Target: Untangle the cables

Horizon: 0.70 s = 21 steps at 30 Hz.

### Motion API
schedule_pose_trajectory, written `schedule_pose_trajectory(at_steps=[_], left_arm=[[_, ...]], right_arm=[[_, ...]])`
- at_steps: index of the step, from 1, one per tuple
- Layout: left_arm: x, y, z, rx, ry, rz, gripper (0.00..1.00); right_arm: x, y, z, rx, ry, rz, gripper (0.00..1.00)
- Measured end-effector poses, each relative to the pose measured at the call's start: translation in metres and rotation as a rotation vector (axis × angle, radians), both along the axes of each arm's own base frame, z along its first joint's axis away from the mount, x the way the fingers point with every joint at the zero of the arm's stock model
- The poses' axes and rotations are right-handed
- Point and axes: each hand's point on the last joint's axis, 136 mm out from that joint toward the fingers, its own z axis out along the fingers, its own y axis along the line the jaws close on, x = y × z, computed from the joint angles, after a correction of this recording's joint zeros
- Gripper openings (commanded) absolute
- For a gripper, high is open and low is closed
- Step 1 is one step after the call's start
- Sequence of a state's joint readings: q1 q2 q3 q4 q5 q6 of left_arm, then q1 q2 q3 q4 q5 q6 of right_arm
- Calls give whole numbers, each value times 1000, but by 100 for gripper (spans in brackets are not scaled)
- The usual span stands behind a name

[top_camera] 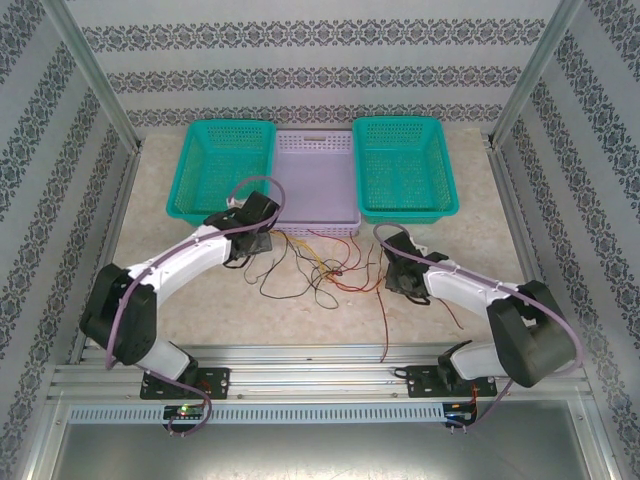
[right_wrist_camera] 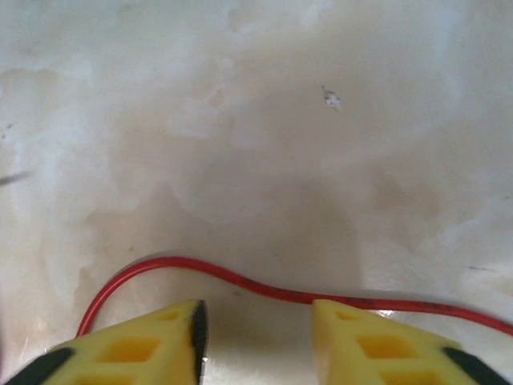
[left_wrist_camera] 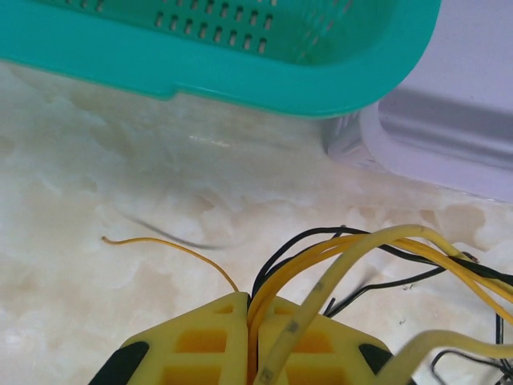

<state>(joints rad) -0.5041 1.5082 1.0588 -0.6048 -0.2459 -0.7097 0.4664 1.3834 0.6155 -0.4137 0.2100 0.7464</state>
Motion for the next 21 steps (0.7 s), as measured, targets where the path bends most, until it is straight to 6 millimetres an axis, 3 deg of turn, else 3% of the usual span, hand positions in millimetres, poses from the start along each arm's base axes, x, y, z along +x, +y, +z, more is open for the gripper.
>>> schedule_pose_trajectory(at_steps=[9, 13, 16, 21], left_arm=[[-12, 20, 9, 12, -34, 33, 0], [-18, 26, 14, 3, -52, 40, 0], [-21, 28, 17, -4, -62, 40, 0], [-24, 28, 14, -4, -55, 39, 0]], right_arm=[[14, -4, 1, -14, -8, -16, 34], [15, -4, 1, -11, -12, -22, 42], [20, -1, 7, 11, -44, -27, 49], [33, 6, 22, 46, -98, -23, 47]])
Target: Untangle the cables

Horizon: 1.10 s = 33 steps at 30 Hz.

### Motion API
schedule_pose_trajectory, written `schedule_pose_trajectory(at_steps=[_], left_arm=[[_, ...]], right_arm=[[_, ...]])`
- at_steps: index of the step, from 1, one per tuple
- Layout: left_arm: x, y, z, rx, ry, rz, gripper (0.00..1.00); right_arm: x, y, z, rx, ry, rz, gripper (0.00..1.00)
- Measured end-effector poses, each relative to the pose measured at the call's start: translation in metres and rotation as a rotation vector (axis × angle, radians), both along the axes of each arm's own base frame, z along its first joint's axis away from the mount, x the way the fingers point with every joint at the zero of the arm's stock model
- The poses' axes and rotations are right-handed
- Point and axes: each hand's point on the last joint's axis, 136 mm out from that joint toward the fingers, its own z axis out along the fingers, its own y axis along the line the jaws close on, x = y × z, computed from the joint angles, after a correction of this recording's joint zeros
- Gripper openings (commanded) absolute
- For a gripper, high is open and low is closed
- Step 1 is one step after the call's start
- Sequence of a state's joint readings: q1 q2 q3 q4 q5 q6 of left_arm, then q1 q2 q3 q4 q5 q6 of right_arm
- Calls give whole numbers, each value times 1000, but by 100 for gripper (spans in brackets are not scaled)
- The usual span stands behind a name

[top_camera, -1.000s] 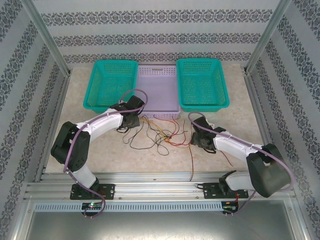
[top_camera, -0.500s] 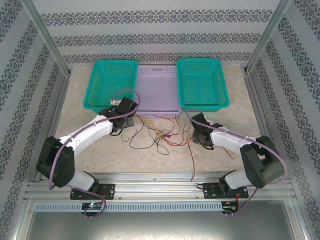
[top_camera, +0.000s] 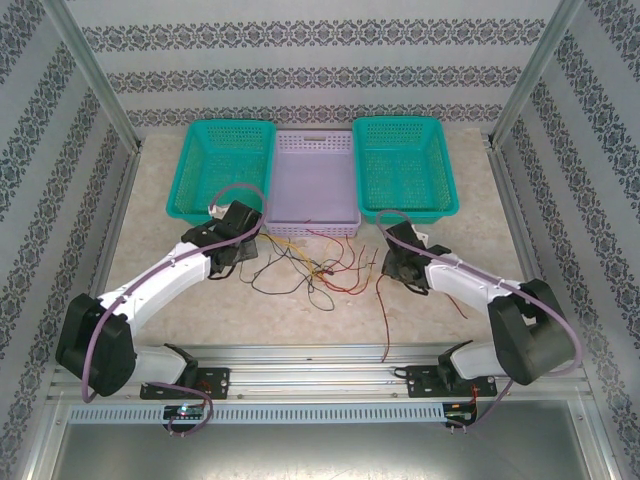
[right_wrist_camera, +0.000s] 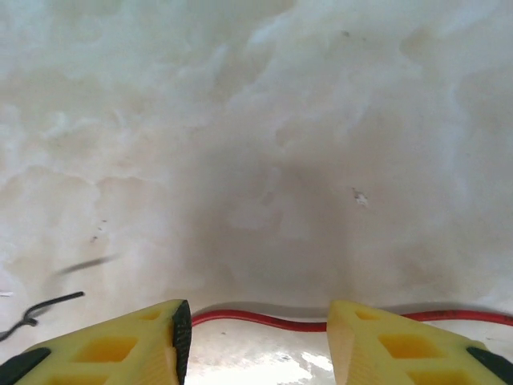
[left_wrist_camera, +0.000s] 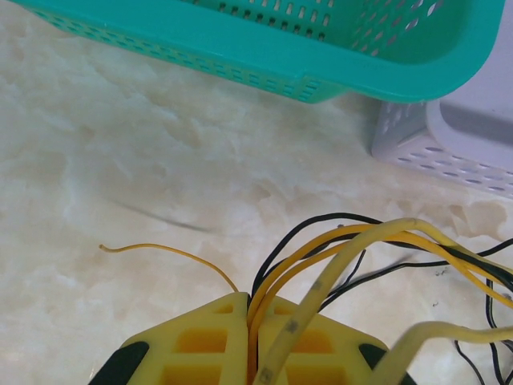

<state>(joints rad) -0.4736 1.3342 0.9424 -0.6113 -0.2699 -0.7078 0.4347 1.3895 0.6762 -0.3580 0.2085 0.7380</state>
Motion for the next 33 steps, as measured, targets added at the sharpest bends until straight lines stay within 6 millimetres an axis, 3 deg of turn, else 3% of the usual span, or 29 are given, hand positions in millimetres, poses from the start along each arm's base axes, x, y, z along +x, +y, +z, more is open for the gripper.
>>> schedule_pose_trajectory(at_steps=[3, 10, 20, 27, 33], left_arm=[[-1, 0, -1, -2, 3, -1, 0], [-2, 1, -2, -4, 5, 0, 0], [-4, 2, 0, -9, -5, 0, 0], [-7, 4, -2, -6, 1, 2, 0], [-9, 11, -8, -2, 14, 18, 0]], right_arm=[[6, 9, -2, 16, 9, 6, 46], [-5, 31, -19, 47, 69, 47, 42], [-6, 27, -28, 16, 92, 14, 24], [-3, 24, -29, 10, 94, 2, 1], [-2, 25, -27, 40, 99, 1, 0]])
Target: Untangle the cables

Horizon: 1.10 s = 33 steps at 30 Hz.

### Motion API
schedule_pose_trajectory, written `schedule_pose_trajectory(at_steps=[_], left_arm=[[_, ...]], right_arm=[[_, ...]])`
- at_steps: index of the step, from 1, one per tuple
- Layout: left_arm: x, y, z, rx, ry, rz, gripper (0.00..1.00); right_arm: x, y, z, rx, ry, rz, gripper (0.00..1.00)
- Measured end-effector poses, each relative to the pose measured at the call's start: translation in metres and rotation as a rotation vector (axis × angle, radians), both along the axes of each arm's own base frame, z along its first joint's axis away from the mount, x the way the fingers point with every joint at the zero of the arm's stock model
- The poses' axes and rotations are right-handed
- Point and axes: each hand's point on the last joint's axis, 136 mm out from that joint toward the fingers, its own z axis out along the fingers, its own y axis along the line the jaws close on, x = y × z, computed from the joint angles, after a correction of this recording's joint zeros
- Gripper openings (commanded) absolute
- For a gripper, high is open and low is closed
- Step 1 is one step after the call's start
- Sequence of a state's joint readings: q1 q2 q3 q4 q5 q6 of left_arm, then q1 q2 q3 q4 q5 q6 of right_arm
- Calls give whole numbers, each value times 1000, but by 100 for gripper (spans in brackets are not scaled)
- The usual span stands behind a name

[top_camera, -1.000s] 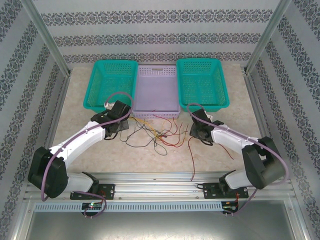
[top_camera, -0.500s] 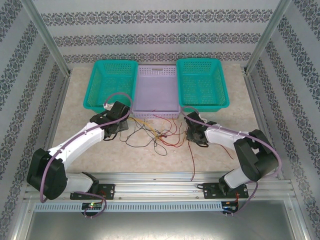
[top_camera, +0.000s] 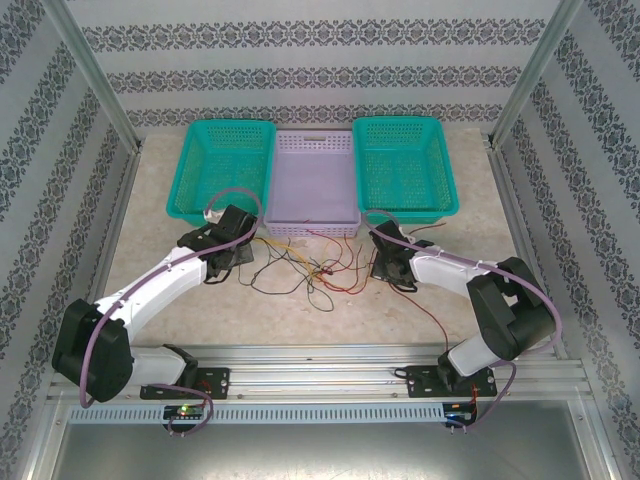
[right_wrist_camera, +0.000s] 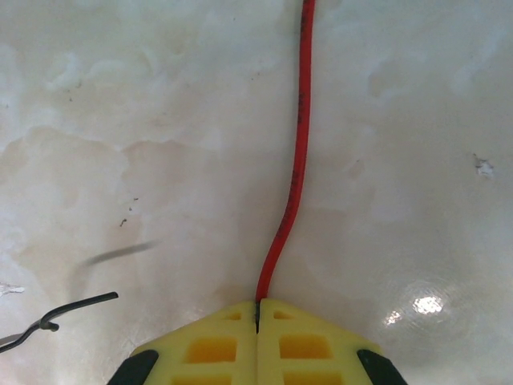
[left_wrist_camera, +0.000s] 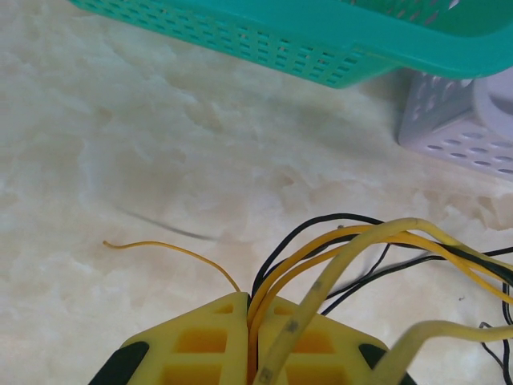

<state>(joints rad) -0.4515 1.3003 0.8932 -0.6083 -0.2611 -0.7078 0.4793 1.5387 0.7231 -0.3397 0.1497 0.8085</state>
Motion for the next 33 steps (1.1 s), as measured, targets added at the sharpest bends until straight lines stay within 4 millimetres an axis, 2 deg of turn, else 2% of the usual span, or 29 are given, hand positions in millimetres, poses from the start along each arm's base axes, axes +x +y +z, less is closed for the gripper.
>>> schedule_pose_trajectory(at_steps=[7, 13, 20, 23, 29, 33], left_arm=[[-1, -2, 4, -22, -9, -6, 0], [-1, -4, 5, -33, -9, -11, 0], [-2, -11, 2, -68, -3, -29, 0], [-3, -16, 0, -94, 5, -44, 0], [0, -26, 1, -142, -6, -75, 0], [0, -29, -1, -151, -8, -92, 0]], right_arm=[[-1, 1, 13, 31, -38, 8, 0], [3, 4, 66, 90, -180, 35, 0], [0, 3, 119, 119, -285, 68, 0], [-1, 5, 153, 132, -338, 92, 0], [10, 13, 253, 187, -523, 132, 0], [20, 18, 302, 191, -600, 165, 0]])
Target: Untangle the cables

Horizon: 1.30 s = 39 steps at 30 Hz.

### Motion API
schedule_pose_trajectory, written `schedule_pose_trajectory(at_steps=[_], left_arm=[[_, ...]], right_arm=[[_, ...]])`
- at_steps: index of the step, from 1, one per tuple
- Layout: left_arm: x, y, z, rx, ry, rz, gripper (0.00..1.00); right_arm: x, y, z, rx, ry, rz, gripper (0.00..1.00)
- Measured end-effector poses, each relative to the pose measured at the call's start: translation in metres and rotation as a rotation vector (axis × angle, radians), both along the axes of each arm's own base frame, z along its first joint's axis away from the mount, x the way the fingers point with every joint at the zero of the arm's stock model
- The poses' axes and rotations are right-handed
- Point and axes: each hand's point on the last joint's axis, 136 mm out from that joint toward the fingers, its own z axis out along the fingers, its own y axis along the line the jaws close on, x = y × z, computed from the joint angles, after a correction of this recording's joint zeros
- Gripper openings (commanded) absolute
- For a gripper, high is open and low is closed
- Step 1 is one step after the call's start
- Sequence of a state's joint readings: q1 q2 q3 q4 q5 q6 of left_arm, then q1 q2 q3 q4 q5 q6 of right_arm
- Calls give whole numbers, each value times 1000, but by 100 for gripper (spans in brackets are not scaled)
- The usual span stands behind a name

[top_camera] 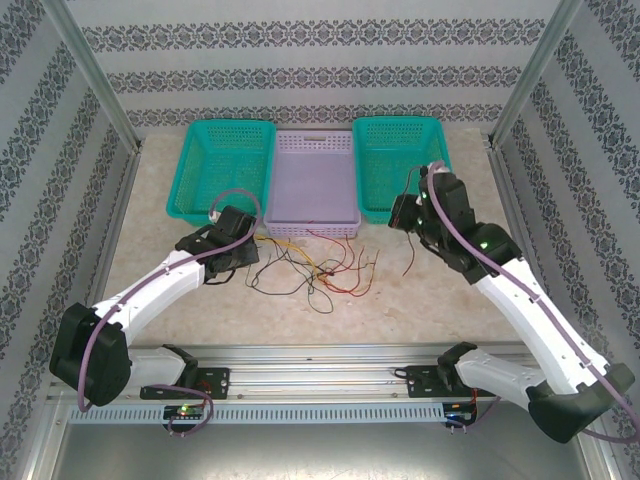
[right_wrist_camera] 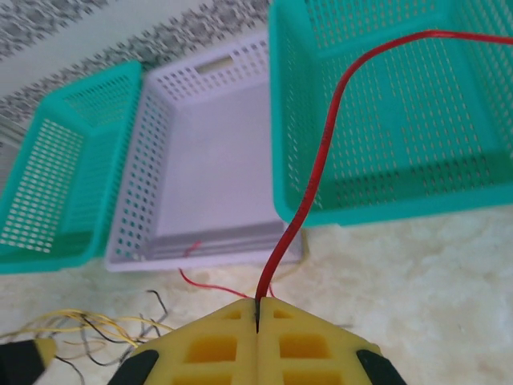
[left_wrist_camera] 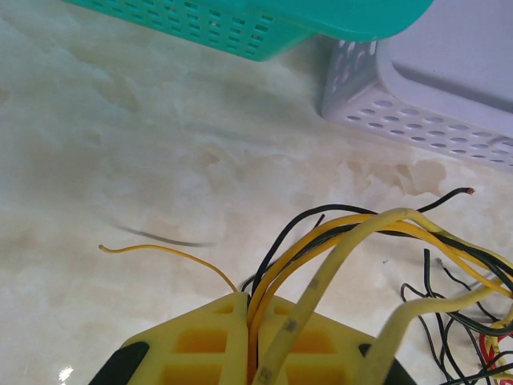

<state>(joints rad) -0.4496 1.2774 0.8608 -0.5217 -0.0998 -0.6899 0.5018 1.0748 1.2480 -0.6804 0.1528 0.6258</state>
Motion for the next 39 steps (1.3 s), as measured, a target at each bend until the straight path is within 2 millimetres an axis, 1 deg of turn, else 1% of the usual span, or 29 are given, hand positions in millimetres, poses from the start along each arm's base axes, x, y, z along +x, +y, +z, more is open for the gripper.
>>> schedule_pose_trajectory(at_steps=[2, 4, 10, 12, 14, 16, 19, 22, 24, 25, 29, 31, 32, 34, 36, 37, 39], left_arm=[[0, -2, -1, -4, 0, -9, 0], [0, -4, -1, -10, -4, -19, 0], [3, -16, 2, -15, -30, -68, 0], [4, -19, 3, -18, -37, -78, 0], [5, -23, 4, -24, -47, -89, 0], [7, -26, 5, -32, -56, -94, 0], [10, -28, 7, -39, -68, -95, 0], [12, -29, 8, -45, -82, -95, 0], [14, -30, 10, -48, -89, -95, 0], [14, -31, 10, -49, -93, -96, 0], [16, -33, 11, -46, -110, -103, 0], [15, -35, 11, -35, -111, -113, 0], [15, -34, 11, -27, -111, -114, 0], [16, -32, 8, 1, -93, -113, 0], [19, -31, 5, 32, -69, -112, 0], [21, -31, 4, 47, -60, -112, 0], [23, -30, 3, 64, -49, -114, 0]], right_arm=[[10, 4, 20, -5, -31, 12, 0], [23, 7, 36, -3, -48, 24, 0], [80, 7, 76, 10, -95, 45, 0], [98, 6, 83, 8, -111, 54, 0], [116, 5, 87, 15, -117, 68, 0], [133, 2, 84, 16, -120, 74, 0], [156, -1, 64, 21, -92, 80, 0], [179, -1, 33, 24, -39, 92, 0], [193, 2, 5, 29, 6, 107, 0], [200, 3, -12, 28, 35, 112, 0], [214, 9, -80, 16, 158, 134, 0], [218, 11, -105, 14, 206, 140, 0], [219, 12, -114, 12, 223, 144, 0], [220, 13, -125, 7, 245, 151, 0], [220, 14, -127, 4, 245, 158, 0], [220, 14, -127, 4, 242, 162, 3], [222, 14, -125, 2, 227, 166, 17]])
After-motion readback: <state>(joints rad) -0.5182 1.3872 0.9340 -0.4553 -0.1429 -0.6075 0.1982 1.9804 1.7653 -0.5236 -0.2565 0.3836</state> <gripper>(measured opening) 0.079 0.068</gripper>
